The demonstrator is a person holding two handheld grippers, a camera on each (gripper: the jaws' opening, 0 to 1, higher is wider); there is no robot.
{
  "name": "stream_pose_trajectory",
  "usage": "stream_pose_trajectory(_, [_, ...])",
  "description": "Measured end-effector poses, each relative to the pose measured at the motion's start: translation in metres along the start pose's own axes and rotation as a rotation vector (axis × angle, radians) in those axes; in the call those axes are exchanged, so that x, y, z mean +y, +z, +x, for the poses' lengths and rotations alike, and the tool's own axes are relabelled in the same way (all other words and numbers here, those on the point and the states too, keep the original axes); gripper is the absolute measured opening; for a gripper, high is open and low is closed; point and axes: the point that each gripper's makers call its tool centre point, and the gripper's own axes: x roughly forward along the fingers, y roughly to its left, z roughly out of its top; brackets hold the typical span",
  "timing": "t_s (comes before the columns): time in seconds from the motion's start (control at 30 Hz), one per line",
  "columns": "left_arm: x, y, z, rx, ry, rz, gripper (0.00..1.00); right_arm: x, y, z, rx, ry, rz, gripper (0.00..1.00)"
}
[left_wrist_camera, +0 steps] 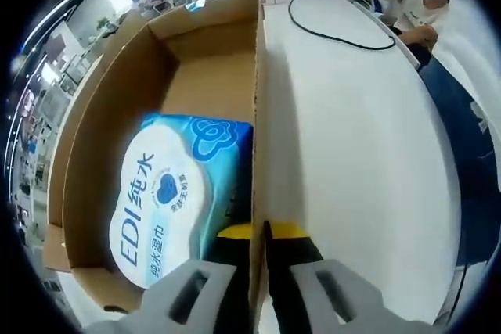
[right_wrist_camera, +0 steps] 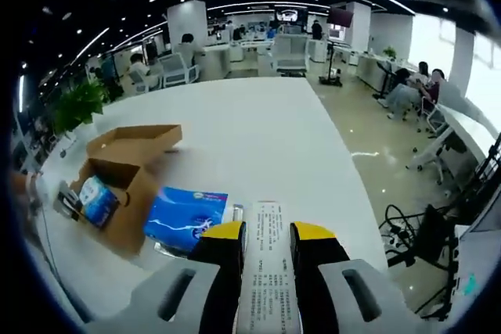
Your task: Operate the shoe box by opening the lid, removing the specified soft item, and placing it in the target area until the item is outside and the box remains undamaged.
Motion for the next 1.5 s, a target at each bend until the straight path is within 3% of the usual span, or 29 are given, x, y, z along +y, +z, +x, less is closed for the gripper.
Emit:
stream_pose_trajectory(0.7, [0.0, 0.0, -0.001, 0.016, -0.011, -0.027, 0.01, -0.014, -0.037, 0.046, 0.039, 0.048, 0.023, 0.21])
stream_pose_trajectory(1.2, [0.0, 0.0, -0.001, 0.036, -0.025, -0.011, 0.01, -0.014, -0.077, 0.047, 0.083, 0.059, -0.006, 0.21])
stream_pose_trajectory(1.5, [0.0, 0.0, -0.001, 0.034, -0.019, -0.006, 0.01, -0.012, -0.091, 0.044, 0.107, 0.058, -0.023, 0.22])
